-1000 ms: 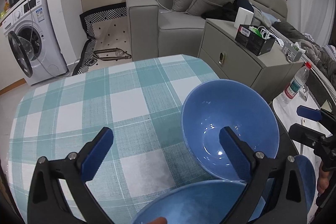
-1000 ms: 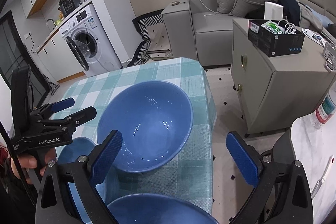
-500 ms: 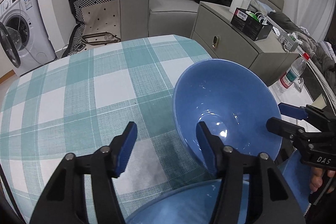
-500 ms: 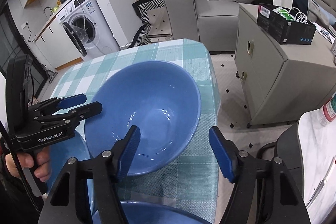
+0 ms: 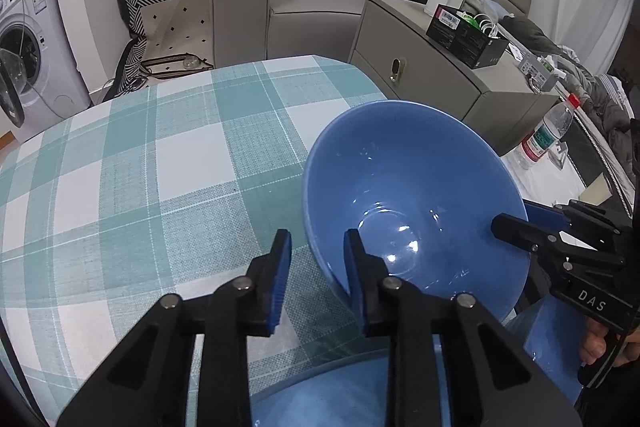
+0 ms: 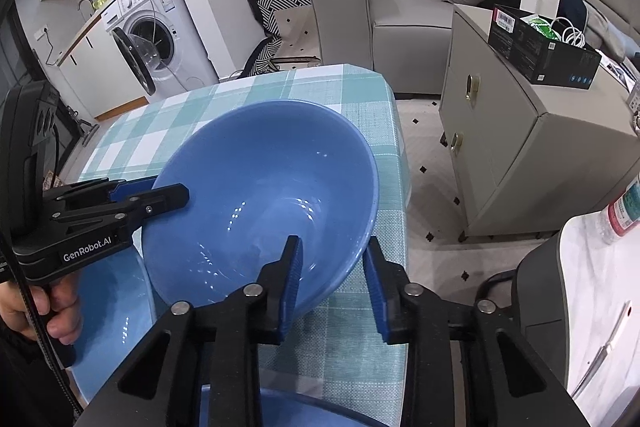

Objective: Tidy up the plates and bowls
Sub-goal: 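Close the left gripper on the bowl rim while the right gripper closes too, then lift the light-blue bowl with both grippers and carry it over another blue bowl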

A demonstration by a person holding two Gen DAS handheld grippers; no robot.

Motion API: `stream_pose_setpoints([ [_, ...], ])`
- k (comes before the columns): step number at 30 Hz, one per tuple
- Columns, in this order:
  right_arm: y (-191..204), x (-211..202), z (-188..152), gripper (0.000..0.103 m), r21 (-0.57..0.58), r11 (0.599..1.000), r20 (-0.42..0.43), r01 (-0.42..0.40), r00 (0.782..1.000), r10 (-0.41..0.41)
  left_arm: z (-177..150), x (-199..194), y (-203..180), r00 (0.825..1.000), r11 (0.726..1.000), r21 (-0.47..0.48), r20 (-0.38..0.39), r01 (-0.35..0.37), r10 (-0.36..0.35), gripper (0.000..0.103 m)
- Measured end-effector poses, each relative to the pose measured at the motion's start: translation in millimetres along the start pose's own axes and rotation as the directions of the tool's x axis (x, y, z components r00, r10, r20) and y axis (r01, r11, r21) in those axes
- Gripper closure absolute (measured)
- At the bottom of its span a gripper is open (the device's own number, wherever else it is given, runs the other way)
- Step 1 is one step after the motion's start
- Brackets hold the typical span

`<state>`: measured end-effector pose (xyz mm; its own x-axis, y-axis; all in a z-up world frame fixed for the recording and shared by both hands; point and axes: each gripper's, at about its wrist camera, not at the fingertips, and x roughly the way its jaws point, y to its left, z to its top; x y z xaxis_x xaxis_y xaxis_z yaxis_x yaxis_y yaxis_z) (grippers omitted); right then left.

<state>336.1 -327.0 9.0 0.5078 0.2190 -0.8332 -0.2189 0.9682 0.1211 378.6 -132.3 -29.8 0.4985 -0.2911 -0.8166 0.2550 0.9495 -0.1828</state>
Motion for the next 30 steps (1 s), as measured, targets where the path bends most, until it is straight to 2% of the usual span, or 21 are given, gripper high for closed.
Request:
stream_pose_setpoints([
  [4, 3, -3, -1, 0.079, -0.018, 1.000, 0.015, 0.020, 1.000, -0.020, -1, 0, -5, 1.000, 1.000, 0.018, 0.000, 0.008, -0.008, 0.082],
  [15, 4, -3, -3, 0.080, -0.020, 0.999, 0.017, 0.042, 0.999, -0.042, -1, -6, -10, 1.000, 0.999, 0.049, 0.023, -0.004, 0.003, 0.083],
  [30, 11, -25, -5, 0.080, -0.021, 0.998, 0.079, 0.062, 0.995, -0.060, 1, -25, -15, 0.996, 0.998, 0.061, 0.089, -0.004, -0.001, 0.083],
])
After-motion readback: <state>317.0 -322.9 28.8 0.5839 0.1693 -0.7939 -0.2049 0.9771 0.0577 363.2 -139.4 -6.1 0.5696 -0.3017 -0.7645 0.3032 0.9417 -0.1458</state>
